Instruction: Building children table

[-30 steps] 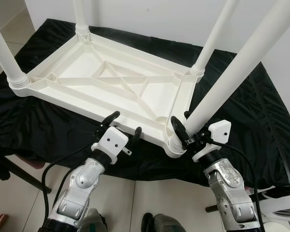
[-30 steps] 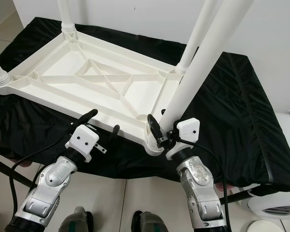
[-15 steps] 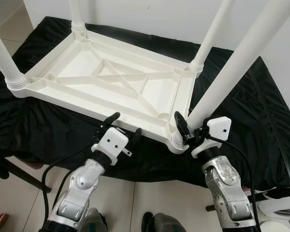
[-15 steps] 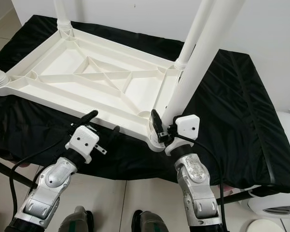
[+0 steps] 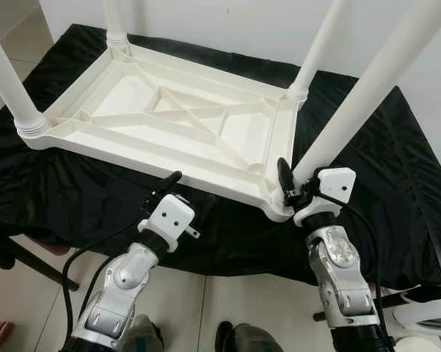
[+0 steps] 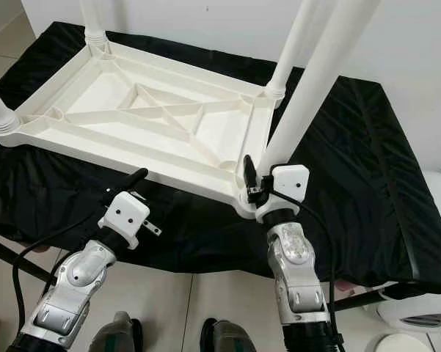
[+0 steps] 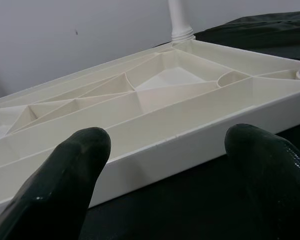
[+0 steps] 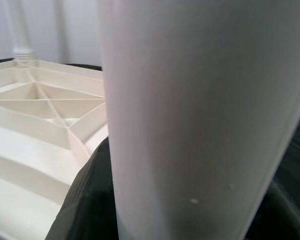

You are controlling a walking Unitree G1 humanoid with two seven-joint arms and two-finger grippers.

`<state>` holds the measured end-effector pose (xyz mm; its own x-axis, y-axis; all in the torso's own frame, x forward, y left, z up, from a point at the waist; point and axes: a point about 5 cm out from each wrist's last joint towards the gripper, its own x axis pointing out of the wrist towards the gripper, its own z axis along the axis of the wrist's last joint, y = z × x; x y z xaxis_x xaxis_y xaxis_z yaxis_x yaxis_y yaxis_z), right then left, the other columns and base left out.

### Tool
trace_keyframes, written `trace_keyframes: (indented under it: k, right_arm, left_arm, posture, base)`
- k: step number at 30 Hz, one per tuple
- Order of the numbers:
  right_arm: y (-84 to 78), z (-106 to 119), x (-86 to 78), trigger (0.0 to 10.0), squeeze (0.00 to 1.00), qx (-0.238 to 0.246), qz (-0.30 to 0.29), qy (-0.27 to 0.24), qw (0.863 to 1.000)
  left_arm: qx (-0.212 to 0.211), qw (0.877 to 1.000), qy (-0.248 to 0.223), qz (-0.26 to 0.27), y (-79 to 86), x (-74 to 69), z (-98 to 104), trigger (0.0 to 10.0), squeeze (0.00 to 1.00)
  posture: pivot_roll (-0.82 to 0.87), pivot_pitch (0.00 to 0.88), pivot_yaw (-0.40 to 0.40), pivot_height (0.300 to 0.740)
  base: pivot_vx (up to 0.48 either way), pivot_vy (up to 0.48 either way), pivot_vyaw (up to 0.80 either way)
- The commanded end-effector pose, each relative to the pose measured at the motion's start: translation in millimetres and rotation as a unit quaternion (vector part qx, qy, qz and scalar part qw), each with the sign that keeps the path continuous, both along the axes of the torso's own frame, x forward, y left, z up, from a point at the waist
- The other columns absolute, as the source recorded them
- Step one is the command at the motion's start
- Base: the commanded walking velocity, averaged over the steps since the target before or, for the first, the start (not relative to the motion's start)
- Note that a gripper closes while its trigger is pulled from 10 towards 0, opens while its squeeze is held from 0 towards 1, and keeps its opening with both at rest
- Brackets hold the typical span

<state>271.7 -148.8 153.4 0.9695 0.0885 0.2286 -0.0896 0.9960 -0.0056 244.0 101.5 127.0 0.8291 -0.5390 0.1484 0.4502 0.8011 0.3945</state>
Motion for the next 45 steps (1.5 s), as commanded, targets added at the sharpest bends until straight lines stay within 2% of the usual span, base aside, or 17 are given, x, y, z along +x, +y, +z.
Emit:
trace_keyframes:
  k: [1,6,13,19,25,32,45]
  right_arm:
    - [-17.1,-27.6,-1.3,10.0,0.0,-0.006,-0.046,0.068,0.997]
    - [-17.4,-30.8,5.5,10.0,0.0,0.011,-0.075,0.075,0.994]
    - [-15.6,-33.3,6.1,10.0,0.0,0.024,-0.074,0.079,0.994]
    - [-19.9,-36.3,7.7,10.0,0.0,0.078,-0.081,0.096,0.989]
    - [-24.2,-37.6,8.6,10.0,0.0,0.072,-0.087,0.101,0.989]
    - [-31.1,-33.6,13.8,10.0,0.0,0.028,-0.082,0.106,0.991]
    - [-32.0,-38.0,17.4,10.0,0.0,0.006,-0.074,0.117,0.99]
  left_arm:
    - [0.005,1.0,0.002,-0.006,-2.0,-0.9,0.0,10.0,0.0]
    - [0.005,1.0,0.001,-0.006,-1.1,-1.3,1.7,10.0,0.0]
    - [0.007,1.0,0.001,-0.005,0.3,-2.0,1.9,10.0,0.0]
    - [0.007,1.0,0.0,-0.004,0.8,-0.7,2.8,10.0,0.0]
    - [0.007,1.0,0.0,-0.005,0.0,0.0,3.2,10.0,0.0]
    - [0.005,1.0,0.001,-0.006,-1.2,-0.3,3.3,10.0,0.0]
    - [0.003,1.0,0.0,-0.003,-2.1,-0.8,3.6,10.0,0.0]
  posture:
    - [0.05,0.101,-0.089,0.74]
    - [0.06,0.108,-0.086,0.74]
    - [0.06,0.112,-0.082,0.74]
    - [0.06,0.11,-0.081,0.74]
    - [0.05,0.109,-0.08,0.74]
    - [0.05,0.111,-0.085,0.74]
    - [0.05,0.11,-0.089,0.74]
  base:
    - [0.0,0.0,0.0]
    - [0.0,0.0,0.0]
    - [0.0,0.0,0.0]
    - [0.0,0.0,0.0]
    - [0.0,0.0,0.0]
    - [0.0,0.0,0.0]
    - [0.0,0.0,0.0]
